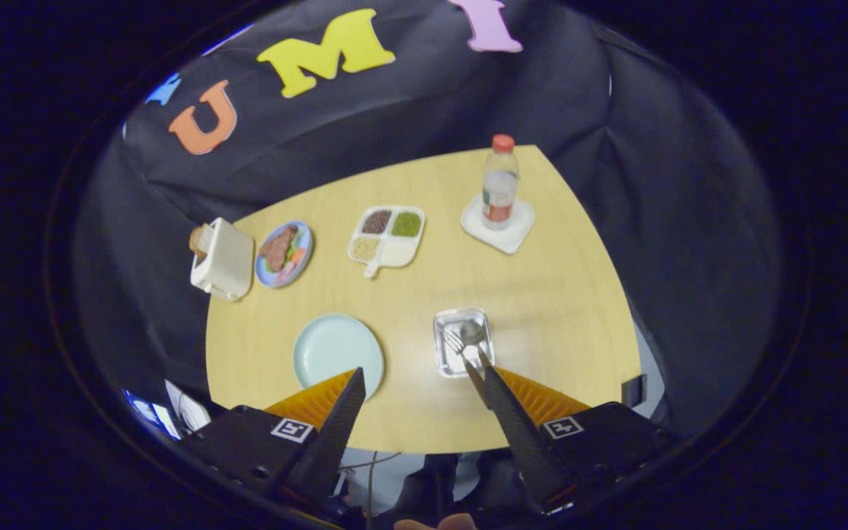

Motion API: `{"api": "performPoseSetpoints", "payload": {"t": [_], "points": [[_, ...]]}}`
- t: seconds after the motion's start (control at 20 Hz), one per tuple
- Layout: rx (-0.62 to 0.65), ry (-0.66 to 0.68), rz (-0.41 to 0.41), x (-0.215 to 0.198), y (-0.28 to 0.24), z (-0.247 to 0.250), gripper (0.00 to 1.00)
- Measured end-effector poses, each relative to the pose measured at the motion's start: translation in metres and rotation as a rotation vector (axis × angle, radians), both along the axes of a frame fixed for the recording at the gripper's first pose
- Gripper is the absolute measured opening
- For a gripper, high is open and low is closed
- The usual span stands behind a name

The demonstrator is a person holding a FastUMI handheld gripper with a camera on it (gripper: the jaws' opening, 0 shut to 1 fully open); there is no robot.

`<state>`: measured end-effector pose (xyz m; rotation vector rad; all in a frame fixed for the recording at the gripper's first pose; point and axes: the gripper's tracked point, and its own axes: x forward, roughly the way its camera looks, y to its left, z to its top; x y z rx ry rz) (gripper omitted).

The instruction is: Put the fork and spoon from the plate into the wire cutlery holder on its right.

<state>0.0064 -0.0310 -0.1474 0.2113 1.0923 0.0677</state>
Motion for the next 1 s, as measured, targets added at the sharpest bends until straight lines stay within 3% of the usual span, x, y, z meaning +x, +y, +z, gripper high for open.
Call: {"api": "performPoseSetpoints", "payload": {"t": [0.2,0.4,0.8,1.0], "points": [[-0.05,-0.419,-0.033,0.051,0.004,0.088,0.96],[-0.061,-0.678,-0.122,0.07,-0.002,0.152,0.96],[-0.137,-1.012,-0.209,0.075,-0.001,0.242,0.96],[-0.161,-1.077,-0.227,0.064,0.005,0.257,0.96]]}}
